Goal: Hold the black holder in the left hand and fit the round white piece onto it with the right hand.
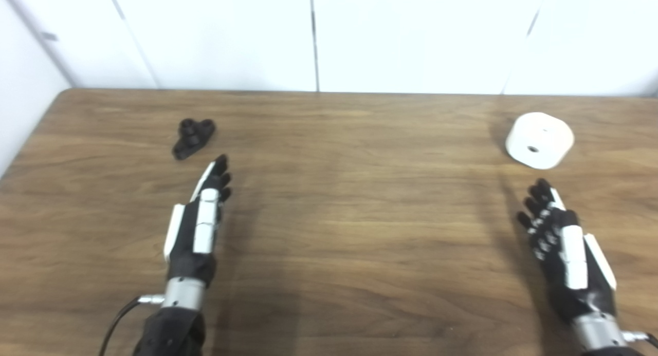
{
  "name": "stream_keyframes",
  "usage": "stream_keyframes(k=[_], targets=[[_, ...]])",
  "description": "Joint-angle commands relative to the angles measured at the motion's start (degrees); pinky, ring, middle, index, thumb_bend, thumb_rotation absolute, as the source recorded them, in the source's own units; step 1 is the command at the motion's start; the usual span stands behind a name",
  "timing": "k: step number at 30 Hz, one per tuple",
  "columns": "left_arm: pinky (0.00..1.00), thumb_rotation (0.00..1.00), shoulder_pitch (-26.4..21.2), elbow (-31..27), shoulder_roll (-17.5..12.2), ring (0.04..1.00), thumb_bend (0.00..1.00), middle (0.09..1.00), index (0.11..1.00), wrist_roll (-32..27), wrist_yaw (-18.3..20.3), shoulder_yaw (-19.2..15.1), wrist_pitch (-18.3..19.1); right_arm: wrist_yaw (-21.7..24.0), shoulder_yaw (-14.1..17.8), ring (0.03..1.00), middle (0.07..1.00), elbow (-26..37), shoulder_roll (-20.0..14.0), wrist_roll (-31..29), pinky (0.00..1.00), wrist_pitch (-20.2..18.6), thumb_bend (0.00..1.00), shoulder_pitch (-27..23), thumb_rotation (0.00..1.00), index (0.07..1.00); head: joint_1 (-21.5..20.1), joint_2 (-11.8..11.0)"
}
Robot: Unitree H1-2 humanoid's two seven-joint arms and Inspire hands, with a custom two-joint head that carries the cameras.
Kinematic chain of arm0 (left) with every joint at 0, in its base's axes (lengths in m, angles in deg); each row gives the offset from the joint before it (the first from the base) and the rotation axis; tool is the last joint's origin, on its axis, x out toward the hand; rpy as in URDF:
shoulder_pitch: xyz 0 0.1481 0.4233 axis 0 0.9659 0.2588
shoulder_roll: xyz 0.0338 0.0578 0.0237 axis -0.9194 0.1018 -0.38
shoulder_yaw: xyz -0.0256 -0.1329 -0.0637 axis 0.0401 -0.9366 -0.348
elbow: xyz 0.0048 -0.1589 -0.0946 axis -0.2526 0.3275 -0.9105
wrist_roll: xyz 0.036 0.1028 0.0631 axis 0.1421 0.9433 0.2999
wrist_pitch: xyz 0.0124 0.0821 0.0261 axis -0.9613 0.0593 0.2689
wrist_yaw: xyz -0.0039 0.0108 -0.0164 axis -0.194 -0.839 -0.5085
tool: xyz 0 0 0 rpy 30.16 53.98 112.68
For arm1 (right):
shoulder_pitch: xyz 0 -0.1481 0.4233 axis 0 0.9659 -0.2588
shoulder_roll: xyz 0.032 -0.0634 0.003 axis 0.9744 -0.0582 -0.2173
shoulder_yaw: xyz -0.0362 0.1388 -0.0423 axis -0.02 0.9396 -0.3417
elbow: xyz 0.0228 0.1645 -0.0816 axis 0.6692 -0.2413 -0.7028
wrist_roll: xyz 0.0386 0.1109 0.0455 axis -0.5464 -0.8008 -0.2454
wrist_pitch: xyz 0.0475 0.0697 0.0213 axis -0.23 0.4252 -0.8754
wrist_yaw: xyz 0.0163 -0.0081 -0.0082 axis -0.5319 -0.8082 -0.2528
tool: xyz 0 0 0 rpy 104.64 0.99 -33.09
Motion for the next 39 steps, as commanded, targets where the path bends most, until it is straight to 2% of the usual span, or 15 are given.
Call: stream_keyframes(k=[1,3,11,17,22,29,31,33,35,39], targets=[[0.98,1.00,2.8,-1.0,1.1,0.982,0.50,0.988,0.954,1.3,-0.7,0.8,-2.7,0.5,0.7,1.000,1.000,0.1,-1.0,-0.6,1.00,1.5,0.58,-0.3,1.00,1.000,1.1,-0.5],[0.98,1.00,2.9,-0.2,1.4,0.986,0.48,0.989,0.953,1.8,-1.0,1.5,-4.0,0.9,0.8,1.000,1.000,-0.9,-1.4,-1.1,1.00,2.5,0.57,-0.3,1.00,1.000,2.9,-1.6],[0.98,1.00,2.9,2.5,2.0,0.980,0.46,0.978,0.945,4.0,-2.9,3.2,-6.6,1.2,0.9,1.000,1.000,-2.3,-2.3,-1.8,1.00,2.4,0.61,-0.3,1.00,1.000,4.5,-4.1],[1.00,1.00,3.1,3.2,2.2,0.996,0.41,0.992,0.968,3.2,-3.2,3.9,-7.9,1.4,1.1,1.000,1.000,-3.9,-2.5,-2.8,1.00,3.7,0.61,-0.6,1.00,1.000,4.6,-4.5],[1.00,1.00,3.2,3.8,1.5,1.000,0.41,1.000,0.976,3.4,-2.8,4.2,-9.3,1.5,1.1,1.000,1.000,-4.3,-2.5,-2.6,1.00,4.5,0.59,-0.6,1.00,1.000,4.0,-4.5],[1.00,0.78,3.3,3.6,0.5,0.992,0.42,0.994,0.969,6.7,-3.9,3.1,-10.4,1.4,1.3,1.000,1.000,-3.8,-2.4,-3.3,1.00,4.4,0.61,0.2,1.00,1.000,3.0,-4.4],[1.00,0.66,2.9,3.0,0.3,0.990,0.45,0.997,0.965,6.2,-3.9,2.3,-10.2,1.3,1.4,1.000,1.000,-3.6,-2.4,-3.3,1.00,4.3,0.62,0.4,1.00,1.000,2.7,-4.4],[0.96,0.55,2.7,1.6,0.0,0.967,0.46,0.988,0.959,8.0,-4.1,1.9,-9.4,1.3,1.5,1.000,1.000,-3.6,-2.4,-3.5,1.00,4.4,0.61,0.5,1.00,1.000,2.6,-4.3],[0.91,0.45,2.3,-3.3,-1.3,0.945,0.48,0.971,0.950,13.8,-3.7,1.3,-3.4,1.5,1.5,1.000,1.000,-3.6,-2.5,-3.6,1.00,4.5,0.60,0.5,1.00,1.000,2.2,-4.5],[0.87,0.32,0.2,-9.8,-3.3,0.914,0.61,0.939,0.919,21.6,-2.3,-0.5,5.4,1.4,1.5,1.000,1.000,-3.7,-2.3,-3.5,1.00,4.9,0.61,0.6,1.00,1.000,1.2,-4.7]])
